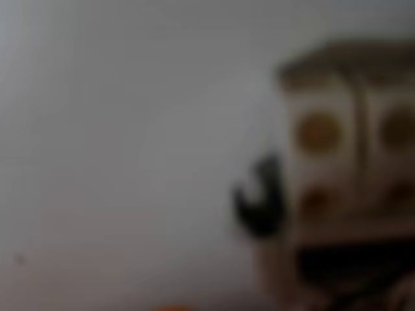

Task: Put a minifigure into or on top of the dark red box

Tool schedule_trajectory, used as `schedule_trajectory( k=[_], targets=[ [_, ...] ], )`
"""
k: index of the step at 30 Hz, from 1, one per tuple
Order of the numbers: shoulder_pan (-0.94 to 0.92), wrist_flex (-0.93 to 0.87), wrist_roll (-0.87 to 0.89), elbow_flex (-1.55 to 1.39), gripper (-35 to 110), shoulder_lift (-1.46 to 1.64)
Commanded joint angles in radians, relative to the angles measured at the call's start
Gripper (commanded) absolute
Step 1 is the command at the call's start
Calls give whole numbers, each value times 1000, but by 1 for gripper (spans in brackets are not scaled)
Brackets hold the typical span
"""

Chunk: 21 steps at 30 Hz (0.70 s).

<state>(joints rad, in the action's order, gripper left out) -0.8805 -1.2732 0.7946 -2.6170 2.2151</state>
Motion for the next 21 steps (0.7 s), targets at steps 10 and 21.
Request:
schedule_trajectory(
  k=[10, 21],
  targets=[
    [-44, 17, -57, 61, 18, -110],
    [-51, 38, -83, 81, 7, -176]
  ],
)
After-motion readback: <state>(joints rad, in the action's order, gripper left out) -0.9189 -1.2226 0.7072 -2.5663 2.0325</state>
